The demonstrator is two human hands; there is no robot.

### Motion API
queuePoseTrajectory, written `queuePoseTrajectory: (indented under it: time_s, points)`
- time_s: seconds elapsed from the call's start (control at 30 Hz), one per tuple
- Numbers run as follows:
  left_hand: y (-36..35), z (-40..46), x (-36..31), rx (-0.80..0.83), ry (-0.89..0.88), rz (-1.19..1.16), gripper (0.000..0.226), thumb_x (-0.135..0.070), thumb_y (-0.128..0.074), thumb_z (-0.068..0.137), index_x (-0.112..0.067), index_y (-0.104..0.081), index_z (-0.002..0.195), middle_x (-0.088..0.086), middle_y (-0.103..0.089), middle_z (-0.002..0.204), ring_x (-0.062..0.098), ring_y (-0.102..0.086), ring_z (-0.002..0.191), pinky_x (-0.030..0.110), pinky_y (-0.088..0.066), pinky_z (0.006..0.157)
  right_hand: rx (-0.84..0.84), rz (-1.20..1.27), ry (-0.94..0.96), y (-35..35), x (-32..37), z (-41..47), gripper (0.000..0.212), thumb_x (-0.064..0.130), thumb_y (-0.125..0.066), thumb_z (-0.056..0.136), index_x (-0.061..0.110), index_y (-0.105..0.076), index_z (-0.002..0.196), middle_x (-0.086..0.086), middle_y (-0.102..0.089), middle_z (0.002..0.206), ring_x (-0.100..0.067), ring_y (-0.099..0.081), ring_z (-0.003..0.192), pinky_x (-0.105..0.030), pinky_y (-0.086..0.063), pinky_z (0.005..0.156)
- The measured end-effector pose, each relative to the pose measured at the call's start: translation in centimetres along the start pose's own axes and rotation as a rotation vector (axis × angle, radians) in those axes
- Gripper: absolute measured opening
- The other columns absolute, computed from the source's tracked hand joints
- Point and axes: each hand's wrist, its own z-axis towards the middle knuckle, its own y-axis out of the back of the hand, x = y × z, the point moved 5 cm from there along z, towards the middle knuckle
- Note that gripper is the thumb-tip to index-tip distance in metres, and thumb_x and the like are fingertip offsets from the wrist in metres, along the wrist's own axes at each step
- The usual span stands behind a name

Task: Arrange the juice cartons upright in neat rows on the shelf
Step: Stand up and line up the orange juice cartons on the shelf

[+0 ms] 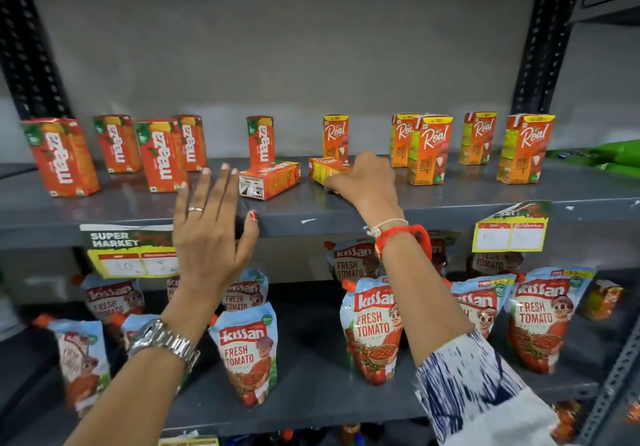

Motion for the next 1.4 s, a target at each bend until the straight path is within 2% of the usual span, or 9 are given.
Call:
queuePoseTrajectory:
  time_s: [0.1, 0.17, 0.27, 0.37, 0.53, 0.73, 0.87, 1.1, 1.4]
  points:
    - [0.1, 0.0, 0.0, -0.017, -0.013, -0.015, 0.058, -0.042, -0.025, 0.096, -0.005, -0.044, 0.137, 0.012, -0.049, 0.14, 0.027, -0.041, 0.134, 0.041, -0.018, 0.115, -0.157, -0.014, 0.071, 0.6, 0.1, -0.6, 0.026, 0.031, -0.069, 0.075, 0.007, -0.058, 0.074, -0.014, -0.068, 0.089, -0.032, -0.063, 0.089, -0.027, -0.035, 0.061]
    - [0.1, -0.1, 0.0, -0.031, -0.005, -0.027, 0.058, -0.042, -0.025, 0.096, -0.006, -0.044, 0.137, 0.012, -0.049, 0.14, 0.027, -0.04, 0.134, 0.039, -0.017, 0.115, -0.295, 0.01, 0.12, 1.0, 0.1, -1.1, 0.023, 0.026, -0.066, 0.074, 0.005, -0.063, 0.081, -0.012, -0.068, 0.088, -0.03, -0.063, 0.088, -0.029, -0.036, 0.061]
    - [0.0, -0.2, -0.1, -0.06, 0.015, -0.045, 0.056, -0.041, -0.027, 0.096, -0.006, -0.046, 0.136, 0.011, -0.049, 0.14, 0.027, -0.041, 0.134, 0.04, -0.018, 0.115, -0.496, 0.144, 0.137, 1.7, 0.1, -2.3, 0.043, 0.024, -0.071, 0.071, 0.006, -0.059, 0.108, -0.009, -0.065, 0.104, -0.026, -0.06, 0.097, -0.023, -0.037, 0.078]
    - [-0.1, -0.2, -0.1, -0.079, 0.021, -0.061, 0.055, -0.04, -0.029, 0.095, -0.007, -0.045, 0.136, 0.01, -0.048, 0.141, 0.027, -0.04, 0.134, 0.04, -0.018, 0.115, -0.638, 0.288, 0.163, 2.2, 0.5, -3.6, 0.049, 0.021, -0.079, 0.063, 0.005, -0.058, 0.104, -0.008, -0.066, 0.096, -0.022, -0.062, 0.085, -0.008, -0.024, 0.069]
    - [-0.3, -0.2, 0.0, -0.088, 0.002, -0.078, 0.055, -0.04, -0.029, 0.095, -0.007, -0.045, 0.136, 0.007, -0.045, 0.141, 0.026, -0.039, 0.134, 0.04, -0.019, 0.115, -0.674, 0.376, 0.217, 2.0, 1.4, -4.8, 0.052, 0.026, -0.083, 0.062, 0.01, -0.053, 0.102, -0.005, -0.065, 0.094, -0.011, -0.059, 0.077, -0.008, -0.037, 0.068]
    - [-0.2, 0.0, 0.0, -0.08, -0.002, -0.078, 0.054, -0.04, -0.03, 0.095, -0.007, -0.046, 0.135, 0.008, -0.047, 0.14, 0.026, -0.04, 0.134, 0.039, -0.018, 0.115, -0.577, 0.265, 0.178, 1.5, 2.1, -3.1, 0.057, 0.034, -0.078, 0.069, 0.01, -0.054, 0.115, -0.002, -0.063, 0.111, -0.015, -0.063, 0.094, -0.016, -0.048, 0.08]
    - [-0.1, 0.0, 0.0, -0.072, 0.005, -0.069, 0.054, -0.038, -0.032, 0.094, -0.006, -0.049, 0.134, 0.009, -0.049, 0.139, 0.025, -0.041, 0.133, 0.039, -0.019, 0.115, -0.477, 0.172, 0.078, 1.5, 1.1, -0.8, 0.053, 0.032, -0.08, 0.065, 0.012, -0.051, 0.104, -0.005, -0.063, 0.101, -0.022, -0.063, 0.094, -0.019, -0.031, 0.069]
    - [0.0, -0.1, -0.1, -0.07, 0.007, -0.077, 0.053, -0.038, -0.033, 0.094, -0.006, -0.048, 0.134, 0.008, -0.049, 0.139, 0.025, -0.04, 0.134, 0.041, -0.02, 0.115, -0.302, 0.112, -0.022, 0.9, 0.3, 1.7, 0.066, 0.034, -0.086, 0.059, 0.007, -0.049, 0.106, -0.01, -0.062, 0.106, -0.029, -0.063, 0.099, -0.032, -0.048, 0.076]
    - [0.1, -0.1, -0.1, -0.042, 0.024, -0.078, 0.054, -0.039, -0.03, 0.095, -0.008, -0.047, 0.135, 0.008, -0.048, 0.141, 0.025, -0.037, 0.136, 0.037, -0.015, 0.116, -0.109, 0.051, -0.149, -0.1, -0.4, 2.9, 0.085, 0.037, -0.088, 0.056, 0.005, -0.045, 0.121, -0.013, -0.058, 0.119, -0.03, -0.056, 0.115, -0.036, -0.048, 0.088]
